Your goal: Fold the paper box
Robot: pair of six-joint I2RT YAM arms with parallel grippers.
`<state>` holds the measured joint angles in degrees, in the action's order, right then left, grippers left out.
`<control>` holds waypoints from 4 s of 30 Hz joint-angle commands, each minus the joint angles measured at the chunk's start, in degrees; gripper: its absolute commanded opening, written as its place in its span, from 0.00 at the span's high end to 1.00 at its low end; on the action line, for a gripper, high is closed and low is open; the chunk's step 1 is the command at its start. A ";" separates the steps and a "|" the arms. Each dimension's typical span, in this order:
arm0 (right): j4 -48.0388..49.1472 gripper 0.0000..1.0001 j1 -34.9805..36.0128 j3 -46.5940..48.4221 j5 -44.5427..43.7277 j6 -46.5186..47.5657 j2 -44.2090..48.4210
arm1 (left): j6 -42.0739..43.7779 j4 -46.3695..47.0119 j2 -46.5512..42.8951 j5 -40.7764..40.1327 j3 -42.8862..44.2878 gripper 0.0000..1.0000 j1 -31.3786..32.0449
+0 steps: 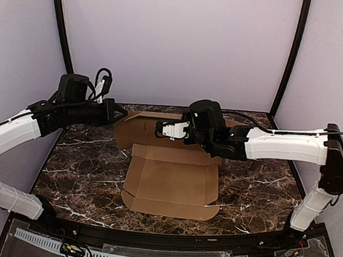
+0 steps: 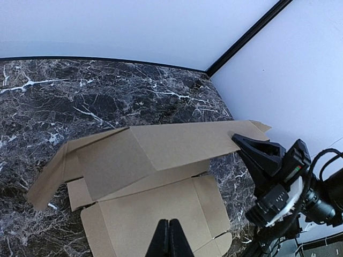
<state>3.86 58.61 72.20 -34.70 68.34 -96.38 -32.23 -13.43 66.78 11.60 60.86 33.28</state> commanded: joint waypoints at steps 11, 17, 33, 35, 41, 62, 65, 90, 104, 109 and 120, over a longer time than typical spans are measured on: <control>4.40 1.00 2.36 -2.53 -2.78 -2.03 3.53 | 0.77 -1.74 7.03 -6.20 4.34 0.99 0.13; 4.45 1.00 2.54 -1.78 -3.69 -4.88 2.65 | -0.10 -0.20 8.75 -5.05 3.08 0.99 0.18; 4.64 1.00 6.49 -0.82 -4.25 -13.35 2.04 | -3.06 6.62 13.18 2.79 2.89 0.99 0.21; 3.83 1.00 6.60 -0.14 -4.98 -15.25 1.52 | -3.81 7.44 13.37 4.21 2.80 0.99 0.18; 0.69 1.00 6.78 2.61 -5.28 -21.38 -0.22 | -5.81 9.78 12.64 6.94 1.89 0.99 0.17; -2.74 1.00 11.03 0.66 -3.30 -27.85 -1.44 | -9.75 22.43 8.83 4.27 -0.39 0.99 0.14; -2.89 1.00 11.04 0.71 -3.80 -27.91 -1.49 | -10.02 22.75 8.88 4.74 -0.89 0.99 0.19; -10.73 1.00 3.88 2.25 2.61 -32.81 3.91 | 5.77 -14.55 -6.01 -7.33 -2.64 0.99 0.18; -16.94 1.00 -0.94 7.92 9.60 -36.99 8.46 | 4.57 -14.18 -12.01 -5.46 -9.90 0.98 0.16; -19.57 1.00 -0.87 9.70 14.34 -40.20 11.38 | 4.43 -12.27 -11.76 -7.04 -11.68 0.95 0.15; -21.49 1.00 -0.39 6.44 19.81 -46.01 17.18 | 2.79 -6.39 -11.72 -18.19 -12.45 0.98 0.18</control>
<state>-18.20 57.76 80.09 -18.11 26.06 -81.19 -28.16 -23.99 55.68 -1.78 49.32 33.28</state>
